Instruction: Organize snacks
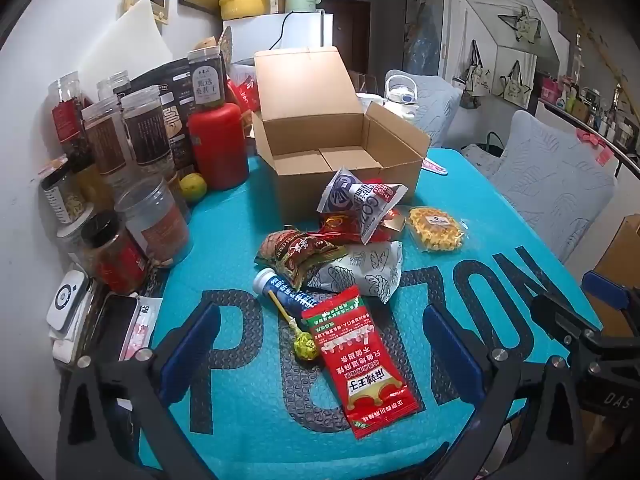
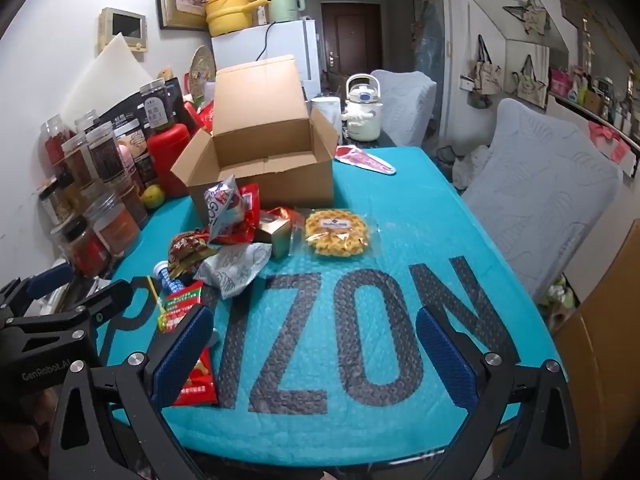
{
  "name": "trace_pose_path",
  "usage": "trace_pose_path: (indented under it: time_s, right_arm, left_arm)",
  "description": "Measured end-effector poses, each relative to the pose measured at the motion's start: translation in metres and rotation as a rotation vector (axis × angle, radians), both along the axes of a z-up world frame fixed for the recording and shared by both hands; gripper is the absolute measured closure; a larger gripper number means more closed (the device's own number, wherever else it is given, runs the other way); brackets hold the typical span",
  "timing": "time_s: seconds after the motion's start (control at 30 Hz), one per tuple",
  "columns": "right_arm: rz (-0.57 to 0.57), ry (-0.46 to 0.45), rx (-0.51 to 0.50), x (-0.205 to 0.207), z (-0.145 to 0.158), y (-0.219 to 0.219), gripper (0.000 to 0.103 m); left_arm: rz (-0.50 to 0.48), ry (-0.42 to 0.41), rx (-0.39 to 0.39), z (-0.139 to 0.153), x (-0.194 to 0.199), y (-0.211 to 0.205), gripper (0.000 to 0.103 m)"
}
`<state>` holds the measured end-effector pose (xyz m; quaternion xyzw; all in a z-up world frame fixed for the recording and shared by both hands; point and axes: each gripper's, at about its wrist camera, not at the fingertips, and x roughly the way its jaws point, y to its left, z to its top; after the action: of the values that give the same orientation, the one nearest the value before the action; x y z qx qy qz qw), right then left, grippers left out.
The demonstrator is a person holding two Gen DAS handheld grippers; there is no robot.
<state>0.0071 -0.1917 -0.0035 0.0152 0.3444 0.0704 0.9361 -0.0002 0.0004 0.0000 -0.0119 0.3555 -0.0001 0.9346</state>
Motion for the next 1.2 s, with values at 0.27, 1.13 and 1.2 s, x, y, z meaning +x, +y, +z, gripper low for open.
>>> trace_pose_path:
  time_s: [0.27,1.13,1.2]
  right_arm:
    - [0.009,0.001,0.005,-0.004,0.002,0.000,0.000]
    - [0.016,0.023,0.027,0.011,0.001,-0.006,0.000]
    - [0.018,0.024,0.030,0.013,0.001,-0.006,0.000]
  left_arm:
    - [-0.007,0.001,-0.006,0.006,-0.004,0.000,0.000]
    - [-0.014,0.008,-0.005,0.006,0.010,-0.001,0.000]
    - [-0.013,0.009,-0.009,0.005,0.011,-0.001,0.000]
